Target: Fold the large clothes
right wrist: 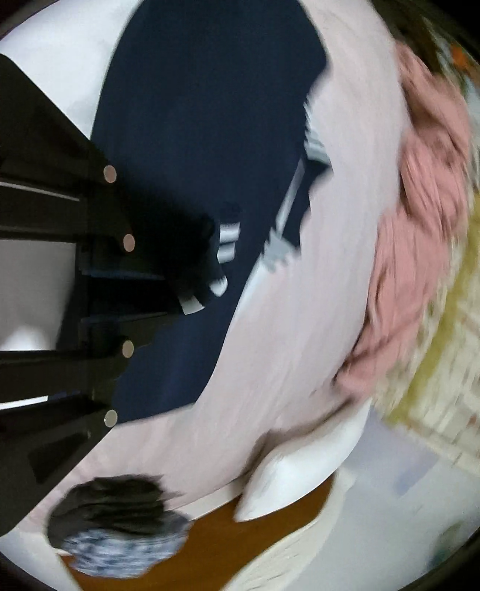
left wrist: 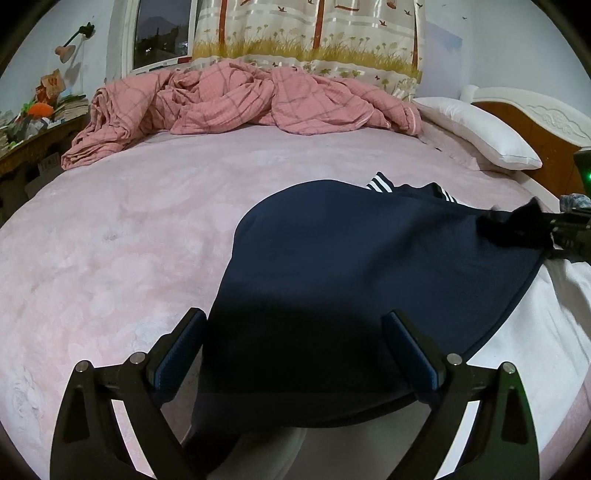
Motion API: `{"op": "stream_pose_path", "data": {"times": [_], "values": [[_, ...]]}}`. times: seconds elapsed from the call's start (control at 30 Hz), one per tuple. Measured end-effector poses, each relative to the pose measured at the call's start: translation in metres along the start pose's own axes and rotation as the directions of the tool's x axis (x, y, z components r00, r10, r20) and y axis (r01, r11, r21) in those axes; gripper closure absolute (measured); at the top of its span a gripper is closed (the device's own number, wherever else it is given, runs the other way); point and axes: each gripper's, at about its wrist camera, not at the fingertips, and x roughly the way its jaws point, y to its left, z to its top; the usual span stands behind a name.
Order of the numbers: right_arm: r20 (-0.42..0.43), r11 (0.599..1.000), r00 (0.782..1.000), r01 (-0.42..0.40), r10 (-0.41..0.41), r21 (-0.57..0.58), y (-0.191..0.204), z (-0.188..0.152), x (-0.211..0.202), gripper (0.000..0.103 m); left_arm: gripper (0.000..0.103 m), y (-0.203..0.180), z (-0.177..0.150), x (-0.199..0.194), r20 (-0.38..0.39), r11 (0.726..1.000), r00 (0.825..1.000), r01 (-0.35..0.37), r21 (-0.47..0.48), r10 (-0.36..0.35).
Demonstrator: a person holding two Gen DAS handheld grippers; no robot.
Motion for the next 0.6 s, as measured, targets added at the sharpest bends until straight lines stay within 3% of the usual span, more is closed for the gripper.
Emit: {"op": "stream_pose_path", "data": {"times": [0.2, 0.27, 0.33, 0.4, 0.53, 0.6], "values": [[-0.056, 0.982, 0.995, -0.074, 0.085, 0.173, -0.069, -0.022, 0.024, 0.087, 0.006, -0.001, 0.0, -0.002, 0.012, 1.0, 1.0, 0.004, 0.005, -0.004], [-0.066, 0.965, 0.988, -0.119, 0.138, 0.232, -0.082, -0.029, 0.032, 0.081, 0.006, 0.0, 0.0, -0.003, 0.015, 1.0, 1.0, 0.004, 0.003, -0.004], [-0.057, 0.965, 0.994, -0.076, 0.093, 0.25, -0.09, -0.033, 0.032, 0.076, 0.006, -0.001, 0.0, -0.003, 0.015, 1.0, 1.0, 0.002, 0.003, -0.003], [-0.055, 0.971, 0.998, 0.033, -0.021, 0.236, -0.098, -0.034, 0.032, 0.075, 0.006, -0.002, 0.0, -0.003, 0.015, 1.0, 1.0, 0.009, 0.011, -0.01], [-0.061, 0.961, 0.998, 0.028, -0.012, 0.275, -0.12, -0.042, 0.023, 0.075, 0.006, -0.007, -0.002, -0.004, -0.012, 1.0, 1.0, -0.015, 0.028, 0.016], [-0.032, 0.954, 0.999, 0.004, 0.006, 0.3, -0.125, -0.049, 0.005, 0.074, 0.006, -0.012, -0.003, -0.013, 0.016, 0.999, 1.0, -0.01, 0.036, 0.01]]}}
